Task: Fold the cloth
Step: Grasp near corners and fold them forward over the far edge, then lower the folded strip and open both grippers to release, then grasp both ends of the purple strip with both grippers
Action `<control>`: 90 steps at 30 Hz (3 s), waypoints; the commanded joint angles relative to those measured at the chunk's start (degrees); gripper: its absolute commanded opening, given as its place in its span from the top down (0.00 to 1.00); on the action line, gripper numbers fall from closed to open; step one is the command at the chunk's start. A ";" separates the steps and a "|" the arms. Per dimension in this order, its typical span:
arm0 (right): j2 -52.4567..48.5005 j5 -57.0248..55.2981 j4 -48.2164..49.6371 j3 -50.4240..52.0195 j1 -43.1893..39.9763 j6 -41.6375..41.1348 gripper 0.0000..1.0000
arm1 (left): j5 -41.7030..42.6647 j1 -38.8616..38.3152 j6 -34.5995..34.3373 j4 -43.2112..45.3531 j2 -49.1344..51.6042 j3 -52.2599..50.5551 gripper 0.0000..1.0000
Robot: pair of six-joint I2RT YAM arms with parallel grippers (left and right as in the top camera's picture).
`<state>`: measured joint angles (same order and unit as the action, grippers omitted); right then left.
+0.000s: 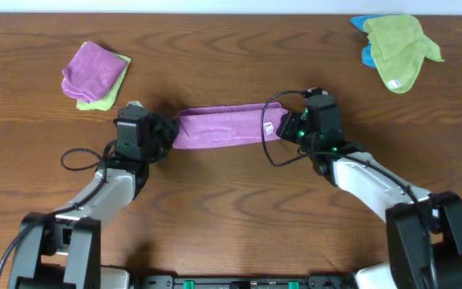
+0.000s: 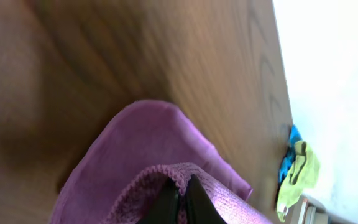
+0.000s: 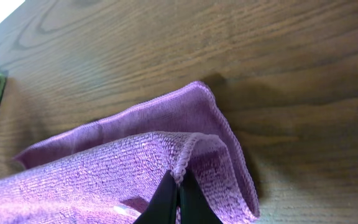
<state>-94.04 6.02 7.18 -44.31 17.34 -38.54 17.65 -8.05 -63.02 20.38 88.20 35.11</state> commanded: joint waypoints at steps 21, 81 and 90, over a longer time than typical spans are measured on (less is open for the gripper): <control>-7.39 -5.38 5.95 -1.57 0.31 0.50 0.99 | -3.04 0.04 1.33 6.93 15.41 8.48 0.94; 14.67 2.69 -19.39 -1.81 -1.42 -14.36 0.01 | 5.81 0.81 24.50 -35.95 6.64 27.45 0.94; 13.81 2.60 -20.28 -1.77 -1.42 -16.31 0.01 | -5.55 -5.86 30.34 -37.07 10.14 27.45 0.94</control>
<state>-79.85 8.23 -12.86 -45.39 16.25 -53.67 17.45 -12.93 -35.94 -16.36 96.27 61.89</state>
